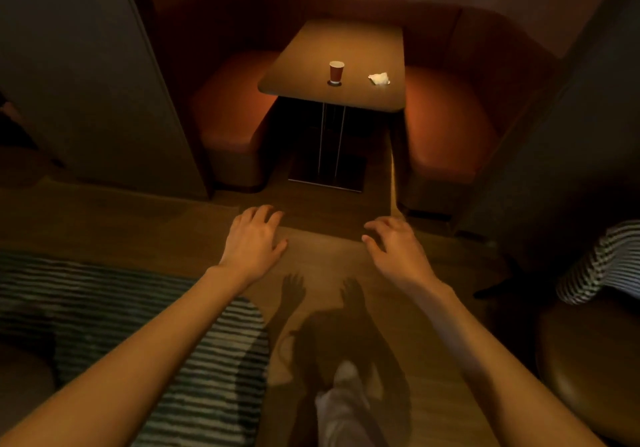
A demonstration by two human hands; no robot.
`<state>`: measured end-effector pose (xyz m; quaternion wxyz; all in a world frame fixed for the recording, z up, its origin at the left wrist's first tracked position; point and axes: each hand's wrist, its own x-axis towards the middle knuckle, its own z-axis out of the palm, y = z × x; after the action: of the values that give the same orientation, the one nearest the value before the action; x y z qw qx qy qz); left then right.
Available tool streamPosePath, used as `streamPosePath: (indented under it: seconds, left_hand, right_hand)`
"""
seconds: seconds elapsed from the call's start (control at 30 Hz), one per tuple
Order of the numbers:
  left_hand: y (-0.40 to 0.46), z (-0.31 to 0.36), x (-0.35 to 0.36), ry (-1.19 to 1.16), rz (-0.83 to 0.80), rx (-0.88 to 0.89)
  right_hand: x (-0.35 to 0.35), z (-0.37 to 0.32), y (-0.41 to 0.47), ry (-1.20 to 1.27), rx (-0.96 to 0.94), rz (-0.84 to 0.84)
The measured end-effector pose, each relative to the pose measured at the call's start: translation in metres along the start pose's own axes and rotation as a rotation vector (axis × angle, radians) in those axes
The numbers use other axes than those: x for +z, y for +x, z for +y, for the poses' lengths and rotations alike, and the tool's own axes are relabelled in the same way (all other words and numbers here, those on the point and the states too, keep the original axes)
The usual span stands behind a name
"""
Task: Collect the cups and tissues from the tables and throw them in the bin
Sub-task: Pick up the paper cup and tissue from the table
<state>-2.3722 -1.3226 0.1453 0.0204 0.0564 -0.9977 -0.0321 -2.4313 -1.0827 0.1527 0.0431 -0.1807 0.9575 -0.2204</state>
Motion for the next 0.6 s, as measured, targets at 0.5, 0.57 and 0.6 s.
streamPosePath:
  seconds: [0.5, 0.57, 0.6]
  left_hand:
    - [0.337, -0.012, 0.022, -0.058, -0.065, -0.123]
    - [0.373, -0.026, 0.028, -0.06, -0.077, -0.138]
    - [0.39, -0.034, 0.03, -0.065, -0.08, -0.139]
  right_hand:
    - [-0.003, 0.047, 0.357, 0.056, -0.1, -0.024]
    - [0.006, 0.05, 0.399, 0.036, -0.116, -0.044]
    - [0.011, 0.053, 0.42, 0.03, -0.114, -0.052]
